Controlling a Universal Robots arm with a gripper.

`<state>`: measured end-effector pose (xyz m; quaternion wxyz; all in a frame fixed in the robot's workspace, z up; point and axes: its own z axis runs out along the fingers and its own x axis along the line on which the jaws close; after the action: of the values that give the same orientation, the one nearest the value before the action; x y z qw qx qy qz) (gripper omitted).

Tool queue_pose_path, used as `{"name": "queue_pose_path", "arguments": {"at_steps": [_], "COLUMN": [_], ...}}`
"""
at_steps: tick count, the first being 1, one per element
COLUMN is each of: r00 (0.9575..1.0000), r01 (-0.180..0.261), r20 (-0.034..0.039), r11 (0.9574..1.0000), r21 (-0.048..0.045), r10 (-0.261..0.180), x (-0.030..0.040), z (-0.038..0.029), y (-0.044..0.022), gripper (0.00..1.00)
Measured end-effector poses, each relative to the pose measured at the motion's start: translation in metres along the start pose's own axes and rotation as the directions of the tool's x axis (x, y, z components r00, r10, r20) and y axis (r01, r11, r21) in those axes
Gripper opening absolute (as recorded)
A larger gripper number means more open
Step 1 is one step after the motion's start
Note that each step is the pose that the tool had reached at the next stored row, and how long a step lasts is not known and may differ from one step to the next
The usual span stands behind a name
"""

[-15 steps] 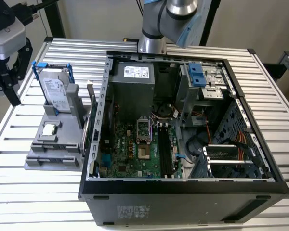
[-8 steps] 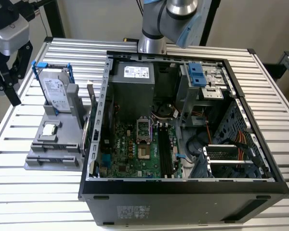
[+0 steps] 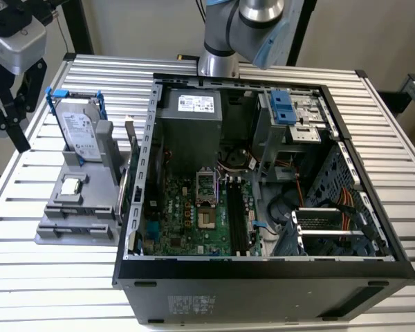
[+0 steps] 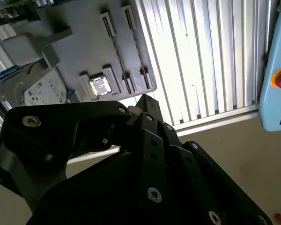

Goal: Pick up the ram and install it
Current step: 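Pick up the ram and move it above insertion slot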

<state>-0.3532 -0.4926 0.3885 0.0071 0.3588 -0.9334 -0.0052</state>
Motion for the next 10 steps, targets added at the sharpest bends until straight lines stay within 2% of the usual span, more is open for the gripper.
{"name": "queue_pose_path", "arguments": {"at_steps": [4,10], "r00": [0.9992,0.9951], "r01": [0.04,0.099], "r20": [-0.0024,-0.0037], "r11": [0.9992,0.9951], "r21": [0.0023,0.0032], "r10": [-0.04,-0.099], "x": [-0.0003,-0.0008], "z": [0.0,0.0], "y": [0.0004,0.0009], "gripper": [0.0,0.0]}}
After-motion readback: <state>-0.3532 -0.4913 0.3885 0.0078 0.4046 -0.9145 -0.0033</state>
